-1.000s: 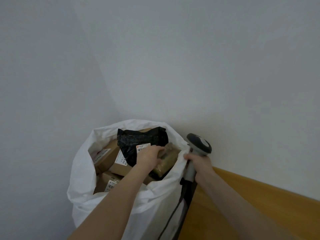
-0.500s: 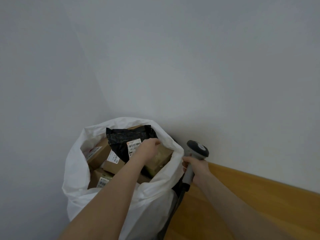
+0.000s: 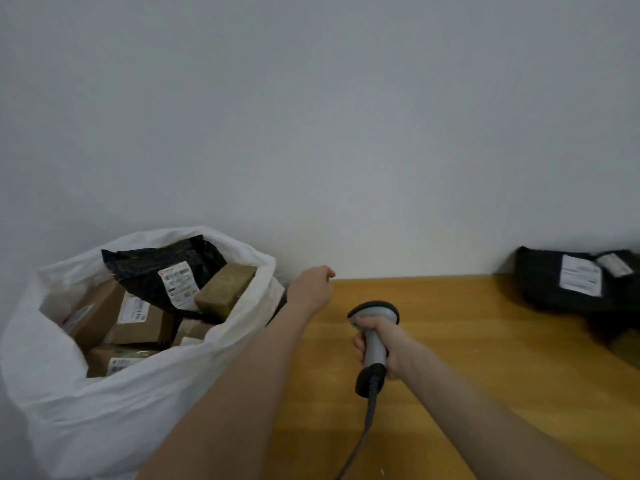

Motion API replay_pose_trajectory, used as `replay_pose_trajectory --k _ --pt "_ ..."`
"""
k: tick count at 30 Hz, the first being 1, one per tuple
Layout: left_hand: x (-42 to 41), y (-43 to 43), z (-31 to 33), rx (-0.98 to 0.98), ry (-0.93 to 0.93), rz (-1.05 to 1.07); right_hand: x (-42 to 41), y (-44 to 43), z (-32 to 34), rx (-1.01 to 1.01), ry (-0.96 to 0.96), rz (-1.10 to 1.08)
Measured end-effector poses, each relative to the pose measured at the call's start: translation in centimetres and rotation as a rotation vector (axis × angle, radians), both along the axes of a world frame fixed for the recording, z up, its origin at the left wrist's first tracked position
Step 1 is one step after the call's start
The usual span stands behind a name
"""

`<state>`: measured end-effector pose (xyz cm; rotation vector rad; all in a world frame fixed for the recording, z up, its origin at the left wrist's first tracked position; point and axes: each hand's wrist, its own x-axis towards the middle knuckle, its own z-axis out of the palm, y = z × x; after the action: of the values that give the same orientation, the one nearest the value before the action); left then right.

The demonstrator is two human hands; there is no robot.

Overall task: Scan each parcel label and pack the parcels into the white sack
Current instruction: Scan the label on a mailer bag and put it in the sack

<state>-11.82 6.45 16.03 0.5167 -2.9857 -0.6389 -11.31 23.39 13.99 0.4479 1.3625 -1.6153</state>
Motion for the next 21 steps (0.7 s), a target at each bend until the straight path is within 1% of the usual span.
replay_pose_trajectory --k 5,9,13,17,21 --pt "-3.0 9.3 -2.0 -0.022 -0.131 -0.151 -1.1 9.3 0.2 0.121 0.124 -0.167" --pt "-5.8 17.3 -2.5 -0.029 -0.161 -0.273 -2.6 17.3 -0.2 0.187 0.165 -0.267" --pt "-8.6 24.8 -3.1 -0.042 -0.171 -0.350 -4.4 25.1 -0.8 0.233 0.176 -0.350" --pt "-11.4 32.5 -3.9 -0.021 -0.187 -0.365 -7.0 33.1 -1.5 0.264 0.197 -0.378" --pt "-13.9 38.9 -4.6 -0.015 -0.219 -0.328 -10.2 39.8 -2.0 0.269 0.229 -0.429"
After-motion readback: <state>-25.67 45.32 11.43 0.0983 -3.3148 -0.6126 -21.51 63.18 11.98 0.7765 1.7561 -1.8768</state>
